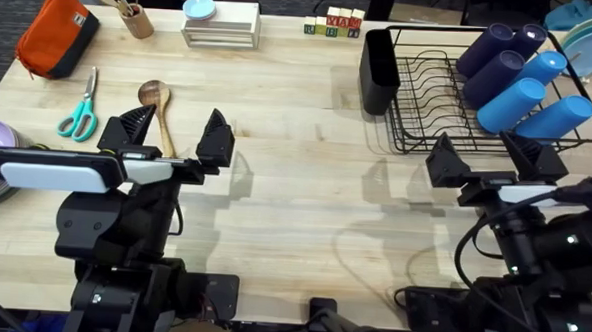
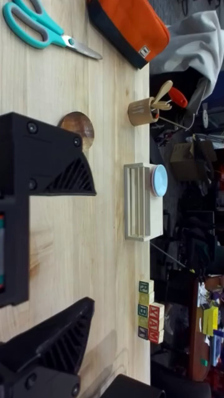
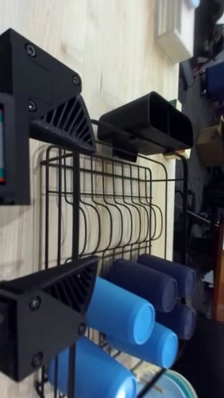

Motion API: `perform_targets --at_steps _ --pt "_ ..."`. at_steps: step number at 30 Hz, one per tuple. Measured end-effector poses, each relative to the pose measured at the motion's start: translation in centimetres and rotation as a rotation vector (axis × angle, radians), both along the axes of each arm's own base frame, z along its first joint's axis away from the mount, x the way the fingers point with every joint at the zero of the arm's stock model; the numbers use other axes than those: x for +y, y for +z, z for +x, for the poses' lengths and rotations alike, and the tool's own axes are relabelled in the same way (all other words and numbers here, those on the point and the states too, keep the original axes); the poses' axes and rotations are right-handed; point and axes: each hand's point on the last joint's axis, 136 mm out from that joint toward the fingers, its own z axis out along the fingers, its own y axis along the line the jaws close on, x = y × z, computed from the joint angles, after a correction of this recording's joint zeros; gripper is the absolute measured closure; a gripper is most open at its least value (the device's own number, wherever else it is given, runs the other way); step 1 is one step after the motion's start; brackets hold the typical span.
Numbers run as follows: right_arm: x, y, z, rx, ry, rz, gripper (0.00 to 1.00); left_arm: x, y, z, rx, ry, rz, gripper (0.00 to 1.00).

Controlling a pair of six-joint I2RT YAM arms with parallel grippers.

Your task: Pick up the spoon on the table one by one and put them onto the rack

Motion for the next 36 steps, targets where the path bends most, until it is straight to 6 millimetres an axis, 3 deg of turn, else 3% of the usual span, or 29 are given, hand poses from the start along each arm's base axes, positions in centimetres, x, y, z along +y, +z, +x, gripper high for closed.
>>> perform_targets --at_steps 13,18,23,25,29,36 --pt "-0.2 -0.1 0.0 0.004 -0.008 -0.004 0.010 0.1 0.0 0.0 -0.001 0.005 0.000 0.007" --pt "-0.2 -0.1 -0.1 0.014 -0.009 -0.002 0.010 0.1 -0.9 -0.2 0.061 0.007 0.000 0.007" --pt "-0.2 -0.5 -0.9 0.140 -0.010 0.000 0.010 0.1 1.4 -0.8 0.104 0.007 0.001 0.007" --pt "-0.2 0.7 -1.1 0.163 -0.010 0.001 0.010 0.1 2.7 -0.9 0.126 0.007 0.001 0.007" --pt "-0.2 5.3 -1.3 0.161 -0.010 0.001 0.010 0.1 5.3 -0.5 0.195 0.007 0.001 0.007" --pt "-0.2 12.3 -0.8 0.227 -0.010 0.001 0.010 0.1 9.9 1.4 0.370 0.005 0.002 0.007"
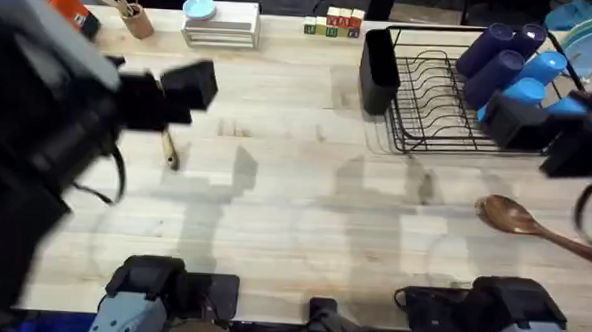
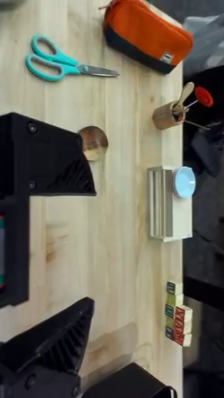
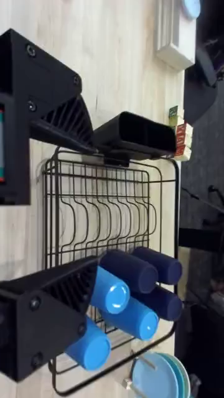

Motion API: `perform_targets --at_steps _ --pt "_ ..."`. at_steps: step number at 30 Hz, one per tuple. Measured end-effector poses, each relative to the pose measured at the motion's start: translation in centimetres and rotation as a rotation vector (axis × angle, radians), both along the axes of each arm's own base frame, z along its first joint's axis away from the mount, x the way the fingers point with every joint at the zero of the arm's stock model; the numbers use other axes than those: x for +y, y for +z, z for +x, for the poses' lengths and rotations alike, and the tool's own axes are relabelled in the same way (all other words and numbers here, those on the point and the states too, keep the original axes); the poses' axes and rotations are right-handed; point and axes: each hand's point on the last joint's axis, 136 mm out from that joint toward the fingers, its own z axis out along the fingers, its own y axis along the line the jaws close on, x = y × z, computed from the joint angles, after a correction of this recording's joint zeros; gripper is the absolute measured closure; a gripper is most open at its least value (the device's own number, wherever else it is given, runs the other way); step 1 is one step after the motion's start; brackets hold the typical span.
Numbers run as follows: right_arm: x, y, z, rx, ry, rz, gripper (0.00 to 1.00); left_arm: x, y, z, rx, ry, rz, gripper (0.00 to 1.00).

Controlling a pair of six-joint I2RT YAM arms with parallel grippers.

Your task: Pick up the spoon on the table one by one and put them onto the rack

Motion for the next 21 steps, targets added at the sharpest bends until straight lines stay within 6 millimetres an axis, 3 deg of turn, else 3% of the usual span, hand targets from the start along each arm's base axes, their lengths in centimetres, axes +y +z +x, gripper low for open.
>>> perform_targets --at_steps 6,12,21 --pt "0.0 2.9 1.3 0.127 0.000 0.001 0.010 -0.1 2.6 1.6 0.169 -0.003 -0.001 0.007" --pt "0.0 4.0 3.0 0.256 0.000 0.011 0.010 -0.1 3.6 2.6 0.324 -0.003 -0.001 0.007" --pt "0.4 3.4 4.4 0.394 0.017 0.027 0.010 -0.1 1.6 4.0 0.487 -0.003 -0.001 0.008"
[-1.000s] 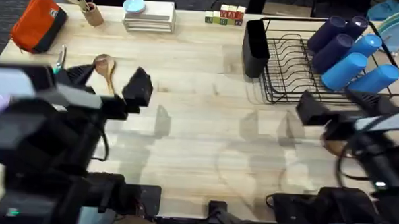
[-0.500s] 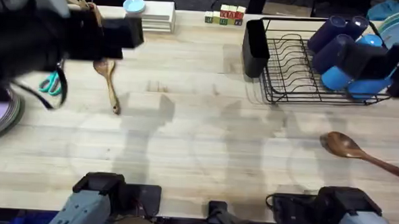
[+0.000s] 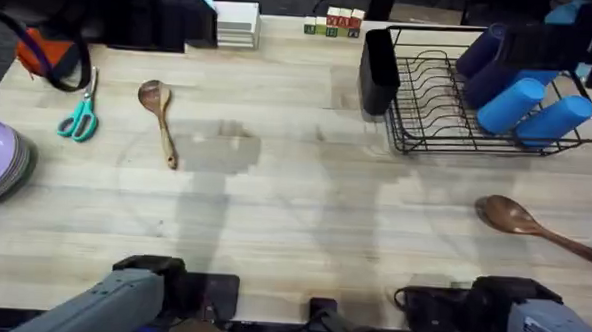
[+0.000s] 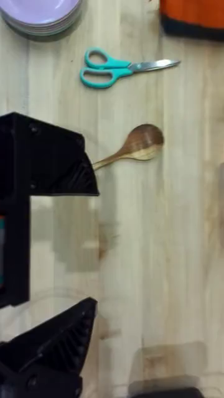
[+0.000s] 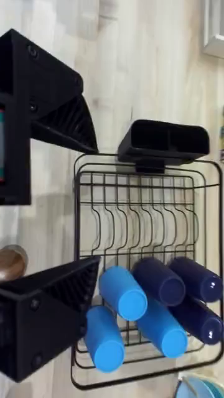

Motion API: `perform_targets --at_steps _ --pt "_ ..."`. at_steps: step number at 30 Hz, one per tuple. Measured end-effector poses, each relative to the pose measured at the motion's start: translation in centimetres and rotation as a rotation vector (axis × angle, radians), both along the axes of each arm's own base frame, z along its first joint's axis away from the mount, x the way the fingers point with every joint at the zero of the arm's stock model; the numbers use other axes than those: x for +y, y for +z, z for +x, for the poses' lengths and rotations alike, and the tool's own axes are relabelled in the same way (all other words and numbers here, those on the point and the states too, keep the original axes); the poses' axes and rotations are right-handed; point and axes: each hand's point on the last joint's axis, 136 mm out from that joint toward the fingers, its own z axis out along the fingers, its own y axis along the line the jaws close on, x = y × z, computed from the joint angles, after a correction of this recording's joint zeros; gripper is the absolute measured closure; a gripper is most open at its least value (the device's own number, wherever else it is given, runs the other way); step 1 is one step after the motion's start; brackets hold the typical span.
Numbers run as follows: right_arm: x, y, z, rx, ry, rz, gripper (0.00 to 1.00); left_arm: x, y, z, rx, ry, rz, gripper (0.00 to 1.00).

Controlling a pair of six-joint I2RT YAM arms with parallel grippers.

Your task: Pick up the spoon on the table one by one and put them onto the rack

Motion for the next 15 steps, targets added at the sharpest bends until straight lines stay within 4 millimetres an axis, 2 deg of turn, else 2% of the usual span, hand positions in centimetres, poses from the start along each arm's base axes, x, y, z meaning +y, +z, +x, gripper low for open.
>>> perform_targets --at_steps 6,15 --pt "0.0 -0.5 -0.3 0.028 0.006 -0.006 0.010 0.0 -0.4 0.1 0.015 0.000 0.000 0.008" --pt "-0.6 -3.0 -3.3 0.178 0.037 -0.056 0.010 0.0 -0.3 0.1 0.014 0.000 0.000 0.008"
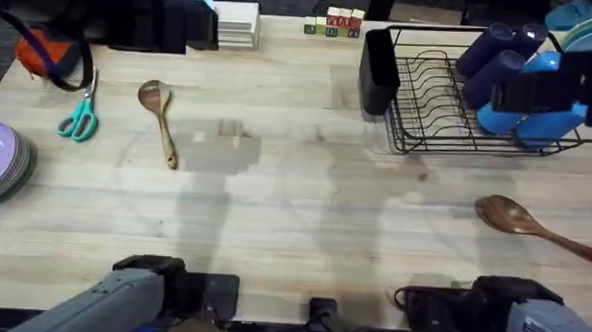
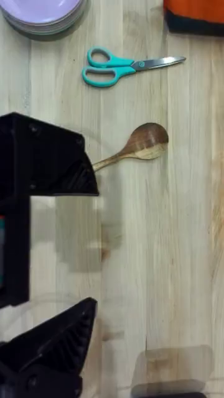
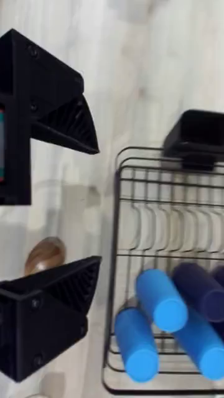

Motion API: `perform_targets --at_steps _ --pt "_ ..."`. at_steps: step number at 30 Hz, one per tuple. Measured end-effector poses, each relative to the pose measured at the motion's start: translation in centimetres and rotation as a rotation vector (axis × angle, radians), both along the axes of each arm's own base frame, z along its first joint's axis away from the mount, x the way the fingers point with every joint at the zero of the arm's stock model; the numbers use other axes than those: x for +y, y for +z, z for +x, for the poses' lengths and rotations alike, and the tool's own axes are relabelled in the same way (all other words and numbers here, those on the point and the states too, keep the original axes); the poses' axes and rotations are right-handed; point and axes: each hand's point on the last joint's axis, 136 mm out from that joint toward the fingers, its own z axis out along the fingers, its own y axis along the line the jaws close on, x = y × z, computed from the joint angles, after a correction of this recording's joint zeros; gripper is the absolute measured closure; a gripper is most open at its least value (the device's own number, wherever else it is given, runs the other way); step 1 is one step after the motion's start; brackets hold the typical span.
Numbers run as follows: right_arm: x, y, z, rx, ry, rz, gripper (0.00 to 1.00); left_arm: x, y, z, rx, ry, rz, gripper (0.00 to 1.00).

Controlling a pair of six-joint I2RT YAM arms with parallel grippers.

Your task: Pick up the spoon on the table one by one and put them onto the rack

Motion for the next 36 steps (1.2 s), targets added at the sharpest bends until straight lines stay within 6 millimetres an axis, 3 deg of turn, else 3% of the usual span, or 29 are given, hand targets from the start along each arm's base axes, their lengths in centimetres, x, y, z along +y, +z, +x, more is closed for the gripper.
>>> perform_targets --at_steps 6,8,15,25,30,36 --pt "-2.2 0.4 -1.5 -0.009 -0.047 -0.040 0.010 0.0 0.0 0.0 0.000 0.000 0.000 0.008" --pt "-3.9 -0.4 -4.2 0.064 -0.043 -0.108 0.010 0.0 0.0 0.0 0.000 0.000 0.000 0.008" --pt "-5.5 -1.5 -6.4 0.159 0.000 -0.184 0.010 0.0 0.0 0.0 -0.001 0.000 0.000 0.008" --pt "-8.5 -1.8 -8.1 0.216 0.011 -0.282 0.010 0.0 0.1 0.1 -0.003 0.000 0.000 0.008" --pt "-10.2 -2.3 -8.6 0.292 0.102 -0.395 0.010 0.0 0.1 0.1 -0.003 0.000 0.000 0.008" --pt "-10.8 -2.4 -8.8 0.327 0.136 -0.440 0.010 0.0 0.1 0.1 -0.003 0.000 0.000 0.008"
